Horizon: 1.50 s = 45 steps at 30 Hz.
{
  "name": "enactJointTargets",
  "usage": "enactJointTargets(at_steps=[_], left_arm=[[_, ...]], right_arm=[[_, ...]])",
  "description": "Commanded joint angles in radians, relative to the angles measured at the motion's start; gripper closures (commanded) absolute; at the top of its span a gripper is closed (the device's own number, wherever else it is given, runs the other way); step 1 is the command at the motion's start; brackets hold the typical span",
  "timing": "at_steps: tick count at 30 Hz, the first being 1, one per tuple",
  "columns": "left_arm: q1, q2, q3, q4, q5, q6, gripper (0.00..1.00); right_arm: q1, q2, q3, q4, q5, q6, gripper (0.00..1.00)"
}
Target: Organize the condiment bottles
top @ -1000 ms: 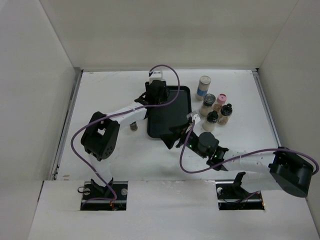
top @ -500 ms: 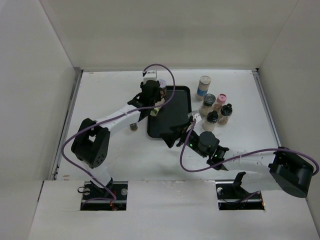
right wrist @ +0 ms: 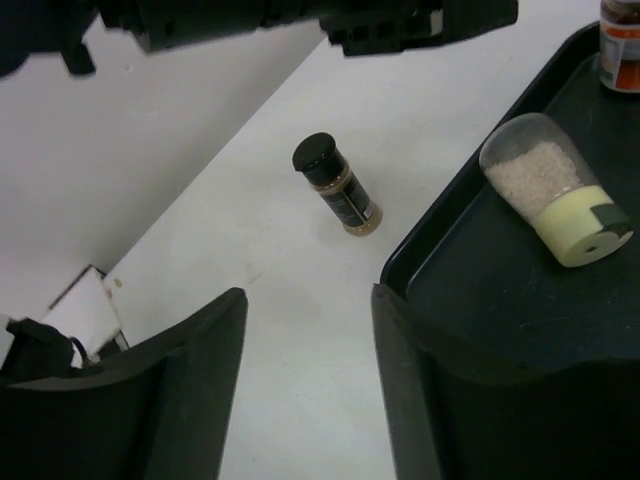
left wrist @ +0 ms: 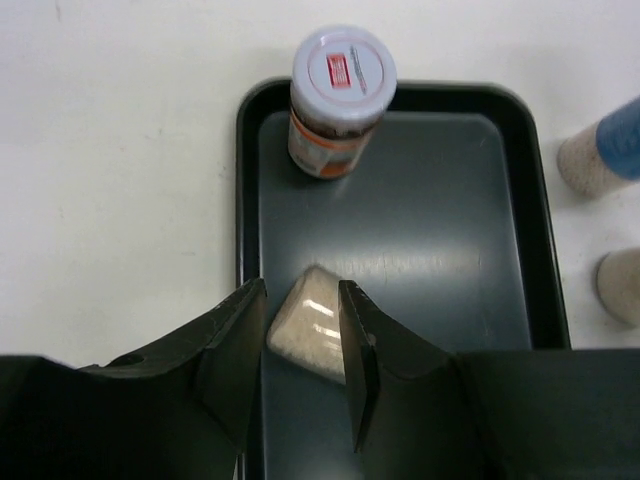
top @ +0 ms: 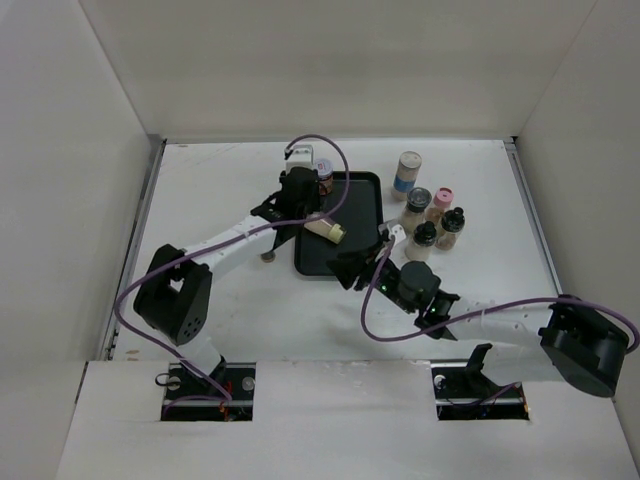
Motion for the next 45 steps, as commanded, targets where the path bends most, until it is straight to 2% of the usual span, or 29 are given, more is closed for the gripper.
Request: enactJointTargets(at_steps=[1, 2, 5, 12, 18, 25, 29, 33, 42, 45], left_arm=[[-0.032, -0.011, -0.041, -0.012, 0.039, -0.026, 0.66], [-0.042, -0.011, -0.048, -0.010, 0.053, -0.032, 0.64], [-0.072, -0.017, -0.059, -0.013, 0.079, -0.063, 0.57], [-0.189, -0.034, -0.104, -0.006, 0.025, -0.215, 0.43], [-0.262, -0.009, -0.131, 0.011, -0.108, -0.336, 0.41], [-0.374, 0.041, -0.110, 0.037, -0.361, -0.422, 0.33], [-0.393, 0.074, -0.121, 0.083, -0.436, -0.548, 0.30], [-0.367, 0.088, -0.127, 0.074, -0.417, -0.710, 0.27], [-0.327, 0.164, -0.073, 0.051, -0.377, -0.864, 0.26], [-0.315, 0.193, -0.055, 0.007, -0.368, -0.919, 0.26]], right_arm=[[-0.021, -0.038, -0.001, 0.035, 0.029, 0.023, 0.53], [-0.024, -0.051, -0.007, 0.038, 0.035, 0.028, 0.61], [-0.038, -0.120, -0.044, 0.052, 0.095, 0.041, 0.71], [-0.110, -0.283, -0.118, -0.003, 0.290, 0.072, 0.72], [-0.161, -0.260, -0.081, -0.112, 0.264, 0.121, 0.72], [-0.159, -0.387, -0.098, -0.138, 0.276, 0.114, 0.68], [-0.159, -0.502, -0.085, -0.218, 0.275, 0.098, 0.63], [-0.123, -0.619, -0.084, -0.324, 0.278, 0.086, 0.55], [-0.073, -0.775, -0.079, -0.459, 0.279, 0.043, 0.29], [-0.046, -0.788, -0.056, -0.500, 0.269, 0.025, 0.25]])
